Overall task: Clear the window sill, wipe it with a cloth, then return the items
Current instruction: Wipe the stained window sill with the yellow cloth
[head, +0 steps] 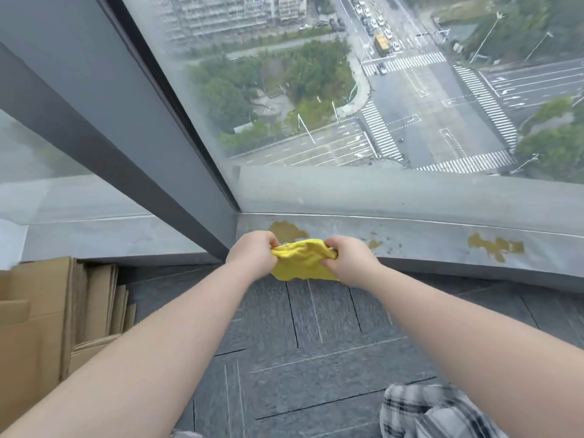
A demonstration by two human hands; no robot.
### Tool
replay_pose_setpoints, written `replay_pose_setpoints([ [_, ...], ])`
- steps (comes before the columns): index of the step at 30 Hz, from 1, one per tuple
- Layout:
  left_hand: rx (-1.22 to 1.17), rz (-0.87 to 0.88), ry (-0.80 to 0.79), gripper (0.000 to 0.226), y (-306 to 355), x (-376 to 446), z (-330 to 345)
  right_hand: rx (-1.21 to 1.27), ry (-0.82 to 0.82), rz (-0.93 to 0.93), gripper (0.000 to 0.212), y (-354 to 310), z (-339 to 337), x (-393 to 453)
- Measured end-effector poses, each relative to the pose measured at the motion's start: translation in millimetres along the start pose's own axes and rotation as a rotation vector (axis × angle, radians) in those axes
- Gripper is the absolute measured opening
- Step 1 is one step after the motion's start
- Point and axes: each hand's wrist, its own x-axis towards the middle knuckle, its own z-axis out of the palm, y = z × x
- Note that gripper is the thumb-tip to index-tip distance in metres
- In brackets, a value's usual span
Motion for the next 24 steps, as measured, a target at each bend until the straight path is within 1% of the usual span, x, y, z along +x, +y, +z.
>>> replay_pose_setpoints([
  [3, -0.044, 0.009, 0.022, 0.009, -20, 32, 35, -0.006, 0.011, -0.031, 0.021, 21, 26, 34],
  [5, -0.083, 0.032, 0.049, 0.013, -33, 49, 53, -0.015, 0.018, -0.062, 0.023, 31, 41, 52],
  [8, -0.129, 0.06, 0.131, 0.019, -51, 71, 69, -0.004, 0.034, -0.096, 0.025, 40, 58, 77],
  [12, -0.174, 0.064, 0.277, 0.018, -68, 99, 79, 0.021, 0.08, -0.142, 0.026, 41, 77, 111],
  [15, -0.175, 0.057, 0.369, 0.018, -74, 115, 84, -0.014, 0.114, -0.162, 0.028, 34, 87, 133],
  [22, -0.158, 0.051, 0.482, 0.019, -73, 146, 86, 0.013, 0.242, -0.108, 0.037, 24, 93, 169],
  [24, -0.166, 0.055, 0.496, 0.021, -73, 157, 86, 0.024, 0.28, -0.102, 0.043, 27, 95, 174],
])
